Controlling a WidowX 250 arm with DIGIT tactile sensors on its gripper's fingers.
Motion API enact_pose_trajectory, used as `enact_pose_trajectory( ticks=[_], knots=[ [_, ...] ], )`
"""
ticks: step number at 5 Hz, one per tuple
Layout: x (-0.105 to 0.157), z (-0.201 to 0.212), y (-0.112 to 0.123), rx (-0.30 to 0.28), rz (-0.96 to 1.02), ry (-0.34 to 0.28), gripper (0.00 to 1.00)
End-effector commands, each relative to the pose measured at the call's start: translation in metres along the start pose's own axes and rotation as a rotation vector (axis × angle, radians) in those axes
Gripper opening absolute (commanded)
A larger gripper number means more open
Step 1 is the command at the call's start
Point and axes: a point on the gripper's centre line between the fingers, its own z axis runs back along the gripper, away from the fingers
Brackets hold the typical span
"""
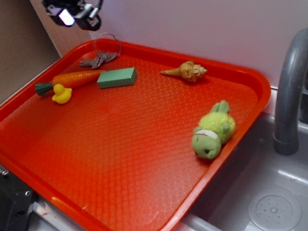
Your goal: Grab the silver keys.
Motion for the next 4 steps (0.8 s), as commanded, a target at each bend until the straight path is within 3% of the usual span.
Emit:
enact_pose_trajectory(
  ticks=[1, 2, 3, 4],
  knots=[
    [0.022, -0.039, 0.004, 0.056, -0.106, 0.077, 1.00],
    [0.018, -0.039, -0.002, 0.018, -0.107, 0.065, 0.00],
    [0.017, -0.036, -0.004, 0.008, -0.106, 0.063, 0.00],
    [0.022, -0.015, -0.008, -0.036, -0.093, 0.030, 0.00]
  ],
)
